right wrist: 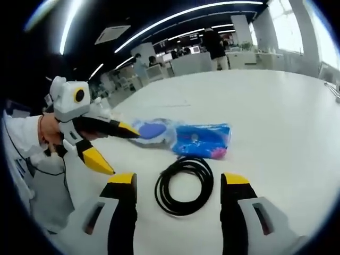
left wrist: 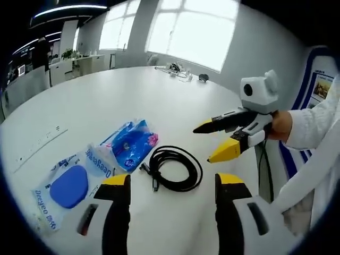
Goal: Arrange the tabletop items into an orderly group along one side of the table until the central work area is clear of visible clutter.
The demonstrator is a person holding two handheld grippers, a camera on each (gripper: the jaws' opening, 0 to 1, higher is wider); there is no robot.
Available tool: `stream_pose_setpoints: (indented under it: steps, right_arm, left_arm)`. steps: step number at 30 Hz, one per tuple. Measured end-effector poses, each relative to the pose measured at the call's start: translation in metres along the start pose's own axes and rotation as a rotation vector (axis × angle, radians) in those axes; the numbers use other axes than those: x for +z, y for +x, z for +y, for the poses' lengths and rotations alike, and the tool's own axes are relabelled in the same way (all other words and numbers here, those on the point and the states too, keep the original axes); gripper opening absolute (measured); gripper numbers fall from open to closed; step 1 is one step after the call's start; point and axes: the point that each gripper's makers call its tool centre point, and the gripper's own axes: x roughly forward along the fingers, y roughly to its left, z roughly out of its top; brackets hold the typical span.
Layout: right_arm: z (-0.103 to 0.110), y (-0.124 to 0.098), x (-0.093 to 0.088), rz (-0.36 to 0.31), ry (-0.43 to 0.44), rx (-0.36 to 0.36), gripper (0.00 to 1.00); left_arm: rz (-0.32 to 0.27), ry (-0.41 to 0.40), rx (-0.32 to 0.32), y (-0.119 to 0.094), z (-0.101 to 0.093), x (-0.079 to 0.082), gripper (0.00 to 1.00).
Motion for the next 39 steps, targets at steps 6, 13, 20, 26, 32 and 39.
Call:
stream_pose_setpoints:
  steps: [6, 13, 20, 26, 32, 39]
  right_arm:
    - [0.011, -0.007, 0.004, -0.017, -0.016, 0.008, 0.69]
    - [0.023, -0.019, 0.009, -0.035, -0.045, 0.014, 0.74]
    - [0.035, -0.028, 0.007, -0.051, -0.058, 0.013, 0.76]
    - [0.049, -0.034, 0.005, -0.062, -0.064, 0.012, 0.77]
    - [0.060, -0.039, 0.004, -0.067, -0.056, -0.001, 0.77]
    - [0.071, -0.043, 0.008, -0.083, -0.068, -0.005, 0.77]
  left_arm:
    - [-0.035, 0.009, -0.003, -0.019, -0.004, 0.003, 0.73]
    - [-0.100, 0.028, -0.013, -0.049, -0.012, 0.009, 0.81]
    - [-0.153, 0.016, 0.017, -0.088, -0.007, 0.005, 0.87]
    - [-0.187, 0.017, 0.046, -0.126, -0.002, -0.001, 0.89]
    - [-0.227, 0.014, 0.071, -0.168, 0.003, -0.013, 0.92]
    - [-0.244, 0.007, 0.109, -0.211, 0.010, -0.034, 0.94]
